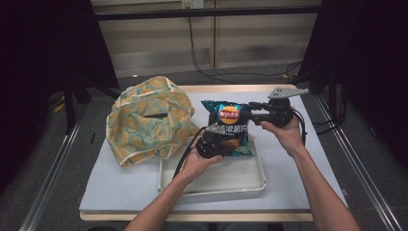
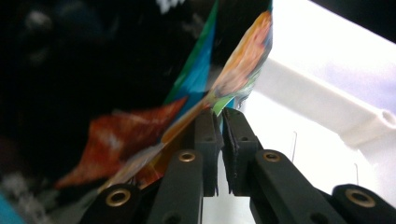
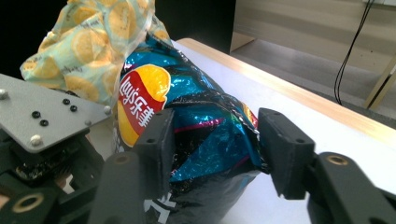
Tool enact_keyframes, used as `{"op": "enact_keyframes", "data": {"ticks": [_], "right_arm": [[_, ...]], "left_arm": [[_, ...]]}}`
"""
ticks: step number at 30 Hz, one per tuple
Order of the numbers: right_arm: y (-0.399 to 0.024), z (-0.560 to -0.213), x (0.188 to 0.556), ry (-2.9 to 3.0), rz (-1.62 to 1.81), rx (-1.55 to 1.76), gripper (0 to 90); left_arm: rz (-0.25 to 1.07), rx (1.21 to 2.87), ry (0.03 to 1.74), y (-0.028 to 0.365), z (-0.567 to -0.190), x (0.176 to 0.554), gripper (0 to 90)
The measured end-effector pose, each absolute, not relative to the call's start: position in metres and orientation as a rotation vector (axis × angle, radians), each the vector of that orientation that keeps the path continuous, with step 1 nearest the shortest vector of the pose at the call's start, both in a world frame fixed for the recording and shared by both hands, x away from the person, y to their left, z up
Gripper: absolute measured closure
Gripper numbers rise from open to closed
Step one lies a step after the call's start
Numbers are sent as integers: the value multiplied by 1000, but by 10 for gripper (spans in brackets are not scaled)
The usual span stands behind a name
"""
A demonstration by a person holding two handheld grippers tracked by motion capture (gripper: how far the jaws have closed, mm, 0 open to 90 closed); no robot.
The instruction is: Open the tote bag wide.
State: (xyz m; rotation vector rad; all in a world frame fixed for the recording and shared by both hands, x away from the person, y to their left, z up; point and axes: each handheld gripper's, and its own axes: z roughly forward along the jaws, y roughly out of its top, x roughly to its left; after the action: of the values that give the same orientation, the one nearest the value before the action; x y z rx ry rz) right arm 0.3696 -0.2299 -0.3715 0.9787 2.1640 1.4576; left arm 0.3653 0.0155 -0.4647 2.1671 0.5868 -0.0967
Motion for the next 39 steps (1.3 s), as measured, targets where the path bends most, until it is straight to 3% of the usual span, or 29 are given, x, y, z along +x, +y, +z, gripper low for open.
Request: {"op": "enact_keyframes", "data": {"ticks": [5,14,19,24,33,39], "right_arm": [[-239,-373,357,2144,1424,1004,364],[-258,-382,329,2136,1396,1031,336],[-264,-396,316,2182,1370,1045,389],[-263,-418,296,2272,1349,1036,564],[-257,-449,271,2382,1253,1062,547],[-256,-460,268,2430,1235,1090,594]], "left_arm": [[-102,2171,575,15,-468,366,852],[-93,2190,576,12,-468,366,854],[-73,2196,578,11,-467,367,853],[-81,2173,580,11,-468,368,848],[-87,2183,578,11,-468,367,840],[-111,2216,505,-1,-469,360,845]]}}
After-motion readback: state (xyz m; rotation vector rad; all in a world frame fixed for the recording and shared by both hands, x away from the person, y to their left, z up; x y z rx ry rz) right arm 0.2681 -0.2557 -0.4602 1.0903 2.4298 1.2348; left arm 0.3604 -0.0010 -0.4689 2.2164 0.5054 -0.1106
